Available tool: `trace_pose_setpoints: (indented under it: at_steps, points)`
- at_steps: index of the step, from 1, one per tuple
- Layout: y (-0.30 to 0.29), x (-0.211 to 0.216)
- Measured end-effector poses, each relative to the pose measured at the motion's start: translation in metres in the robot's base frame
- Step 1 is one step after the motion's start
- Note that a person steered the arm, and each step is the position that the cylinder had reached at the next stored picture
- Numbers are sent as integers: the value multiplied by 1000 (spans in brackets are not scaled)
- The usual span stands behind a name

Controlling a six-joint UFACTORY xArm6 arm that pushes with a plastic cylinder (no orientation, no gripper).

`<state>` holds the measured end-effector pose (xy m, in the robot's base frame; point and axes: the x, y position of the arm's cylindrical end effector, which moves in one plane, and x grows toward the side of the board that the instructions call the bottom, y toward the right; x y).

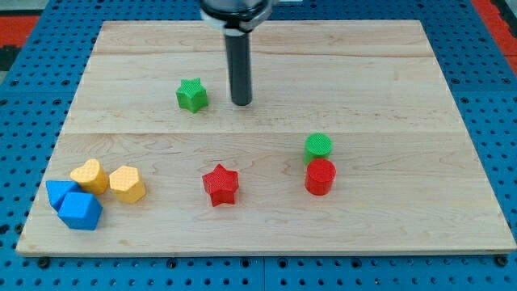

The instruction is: Push the green circle towards the green star

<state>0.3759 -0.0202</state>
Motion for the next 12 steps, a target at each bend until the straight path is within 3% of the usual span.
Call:
trace_pose_setpoints:
  at_steps: [3, 4, 6, 7, 8, 10, 11, 12]
  points:
    - [-205, -4]
    - [-133, 1]
    - [93, 34]
    - [167, 59]
    - [147, 110]
    - [12, 75]
    - [58, 82]
    - [48, 131]
